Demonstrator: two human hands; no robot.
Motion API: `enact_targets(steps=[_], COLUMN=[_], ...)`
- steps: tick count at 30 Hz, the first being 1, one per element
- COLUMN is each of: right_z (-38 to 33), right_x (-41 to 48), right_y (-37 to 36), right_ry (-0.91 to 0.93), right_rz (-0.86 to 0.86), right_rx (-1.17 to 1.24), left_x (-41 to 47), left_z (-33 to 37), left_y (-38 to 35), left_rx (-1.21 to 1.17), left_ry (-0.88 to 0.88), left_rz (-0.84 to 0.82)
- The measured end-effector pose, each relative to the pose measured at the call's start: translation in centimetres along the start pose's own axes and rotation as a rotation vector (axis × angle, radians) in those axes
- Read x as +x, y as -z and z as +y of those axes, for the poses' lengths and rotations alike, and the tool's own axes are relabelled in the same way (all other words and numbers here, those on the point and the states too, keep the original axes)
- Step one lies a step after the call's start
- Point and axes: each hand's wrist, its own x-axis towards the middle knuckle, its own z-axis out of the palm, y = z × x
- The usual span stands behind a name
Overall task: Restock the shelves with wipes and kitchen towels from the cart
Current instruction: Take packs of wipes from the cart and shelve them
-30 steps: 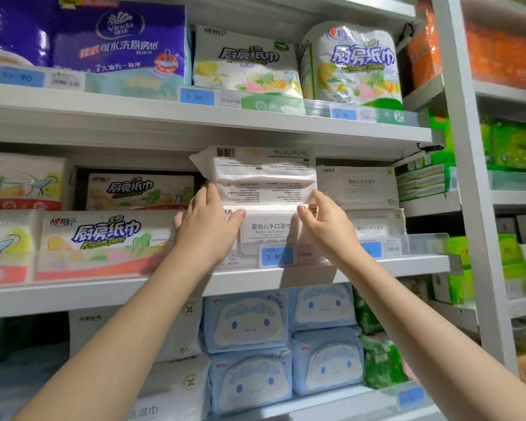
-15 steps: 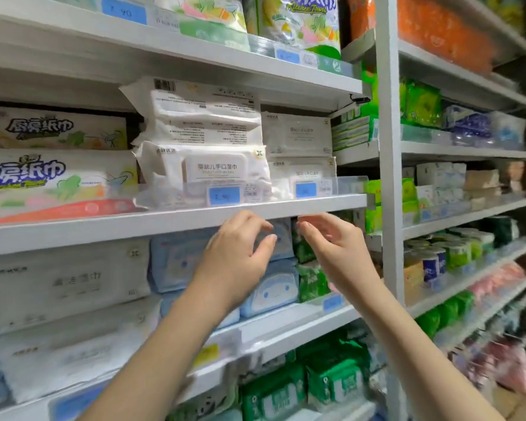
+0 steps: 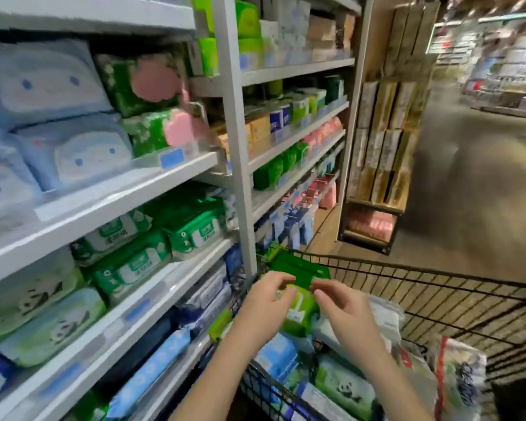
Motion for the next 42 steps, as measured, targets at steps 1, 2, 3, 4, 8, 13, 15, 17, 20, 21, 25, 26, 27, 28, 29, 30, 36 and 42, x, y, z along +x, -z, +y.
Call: enact_targets(steps=[1, 2, 3, 4, 8, 13, 15, 17, 20, 21, 25, 26, 27, 28, 29, 30, 36, 42], right_z=[1.8, 3.5, 5.1, 6.8, 13.7, 20.6, 22.8, 24.8, 27.7, 28.5, 30.7, 30.9, 30.9, 30.8, 30.9, 30.8, 32.2, 32.6], right_x=[-0.4, -0.7, -1.0, -1.1, -0.9, 0.8, 2.0, 3.3, 4.8, 5.1, 5.9, 5.9, 5.8, 5.5, 5.2, 5.0, 4.3, 2.9], right_y=[0.8, 1.6, 2.4, 3.1, 5.8, 8.4, 9.1, 9.5, 9.1, 8.8, 7.3, 7.0, 6.8, 6.5, 6.4, 6.3, 7.2, 7.5], right_ry=[-0.056, -0.111, -0.163, -0.218, -0.454, -0.675, -0.71, -0.716, -0.683, -0.673, -0.606, -0.591, -0.578, -0.563, -0.545, -0.529, -0.565, -0.526], right_rz=[0.013, 0.036, 0.055, 0.065, 0.1, 0.043, 0.006, -0.086, -0.249, -0.295, -0.343, -0.343, -0.344, -0.342, -0.329, -0.304, -0.281, -0.193], right_rx=[-0.01, -0.014, -0.026, -0.048, -0.094, -0.242, -0.317, -0.433, -0.556, -0.602, -0.905, -0.954, -0.988, -1.01, -1.024, -1.028, -0.905, -0.689], left_x=[0.3, 0.7, 1.2, 1.8, 4.2, 8.0, 9.7, 11.0, 11.5, 11.6, 11.9, 11.8, 11.7, 11.6, 11.5, 11.5, 11.6, 13.0], left_z=[-0.8, -1.5, -2.1, -2.7, -5.2, -8.6, -9.9, -11.2, -12.2, -12.4, -13.5, -13.7, -13.8, -13.9, -13.9, -13.8, -13.5, -13.8], left_y=[-2.2, -4.3, -6.3, -8.1, -14.2, -19.7, -21.6, -23.7, -25.8, -26.1, -26.8, -26.9, -27.0, -27.1, -27.3, -27.4, -28.0, -28.0], left_rx=[-0.017, -0.03, -0.031, -0.021, 0.014, 0.163, 0.257, 0.354, 0.443, 0.488, 0.609, 0.616, 0.633, 0.658, 0.678, 0.692, 0.729, 0.946], left_ry=[0.036, 0.065, 0.1, 0.133, 0.23, 0.299, 0.313, 0.343, 0.375, 0.383, 0.4, 0.413, 0.426, 0.435, 0.438, 0.436, 0.324, 0.012], left_rz=[-0.057, -0.113, -0.176, -0.238, -0.406, -0.479, -0.465, -0.463, -0.468, -0.461, -0.465, -0.483, -0.506, -0.529, -0.542, -0.541, -0.458, -0.475])
